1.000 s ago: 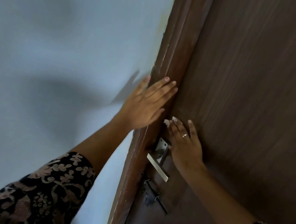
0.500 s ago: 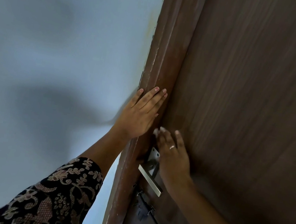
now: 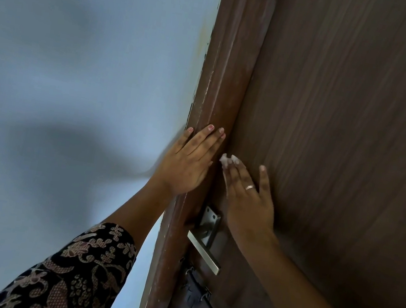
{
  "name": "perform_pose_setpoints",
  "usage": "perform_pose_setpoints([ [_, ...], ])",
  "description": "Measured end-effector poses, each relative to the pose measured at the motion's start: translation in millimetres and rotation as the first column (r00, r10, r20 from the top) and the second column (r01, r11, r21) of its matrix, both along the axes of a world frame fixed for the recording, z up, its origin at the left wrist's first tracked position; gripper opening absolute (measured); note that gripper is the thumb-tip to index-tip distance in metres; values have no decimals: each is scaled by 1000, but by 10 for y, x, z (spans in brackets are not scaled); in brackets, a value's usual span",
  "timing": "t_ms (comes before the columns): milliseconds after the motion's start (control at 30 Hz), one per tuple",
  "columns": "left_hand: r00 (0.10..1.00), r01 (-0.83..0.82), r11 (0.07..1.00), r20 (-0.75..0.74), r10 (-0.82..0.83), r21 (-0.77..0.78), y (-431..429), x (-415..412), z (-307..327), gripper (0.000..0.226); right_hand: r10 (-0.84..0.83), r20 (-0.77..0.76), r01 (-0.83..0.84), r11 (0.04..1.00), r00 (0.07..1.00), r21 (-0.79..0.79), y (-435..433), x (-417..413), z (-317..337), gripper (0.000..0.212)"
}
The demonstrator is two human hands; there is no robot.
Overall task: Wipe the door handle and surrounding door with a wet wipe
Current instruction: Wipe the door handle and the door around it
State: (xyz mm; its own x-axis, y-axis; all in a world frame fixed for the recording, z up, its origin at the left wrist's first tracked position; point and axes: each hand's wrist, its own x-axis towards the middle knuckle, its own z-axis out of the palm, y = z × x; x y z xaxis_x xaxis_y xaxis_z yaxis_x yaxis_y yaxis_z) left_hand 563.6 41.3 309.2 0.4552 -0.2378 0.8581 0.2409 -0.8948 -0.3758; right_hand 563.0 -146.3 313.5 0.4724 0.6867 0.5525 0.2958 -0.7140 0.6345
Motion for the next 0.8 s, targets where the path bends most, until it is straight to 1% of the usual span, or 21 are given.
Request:
perform_pose_setpoints([
  [100,1000,-29,1000,-3,29,-1,-6,-14,6,57,-3,20,-1,986,1000,165,-223,-69,-45,66],
  [167,999,-38,999,-12,38,-8,-22,-34,5,57,2,-51,10,976,999,217,-348,-145,-244,66],
  [233,999,-41,999,-31,41,-9,-33,-56,18,57,4,-158,17,991,987,135,-455,-254,-607,70],
  [267,998,-41,999,-40,41,-6,-31,-60,23,57,-12,-176,22,998,984,55,-504,-307,-785,69],
  [300,998,-44,999,-46,44,-1,-28,-65,25,57,-35,-170,32,999,985,-20,-546,-347,-906,63],
  [333,998,-50,999,-48,50,2,-27,-70,26,57,-56,-171,48,998,984,-49,-573,-357,-961,58],
  [400,997,-57,998,-45,56,-3,-31,-72,29,57,-58,-184,59,998,981,-2,-558,-302,-924,61],
  [467,997,-62,998,-51,61,-11,-40,-69,27,57,-55,-147,66,995,988,74,-475,-259,-802,60],
  [533,996,-66,998,-60,65,-19,-43,-61,26,57,-51,-158,72,989,986,127,-399,-232,-771,62],
  [567,996,-68,997,-66,67,-24,-44,-59,25,57,-41,-180,63,991,983,121,-386,-230,-828,64],
  [600,995,-74,997,-69,72,-27,-46,-61,24,58,-30,-210,48,995,977,83,-384,-237,-919,66],
  [700,991,-104,994,-82,102,-24,-76,-78,15,59,-19,-313,-5,997,949,-75,-416,-311,-1135,69],
  [733,989,-118,993,-92,115,-23,-88,-88,24,59,-17,-361,-13,997,933,-80,-434,-348,-1157,62],
  [800,983,-136,990,-130,130,-41,-118,-131,38,60,33,-406,-53,998,913,-37,-490,-382,-1244,45],
])
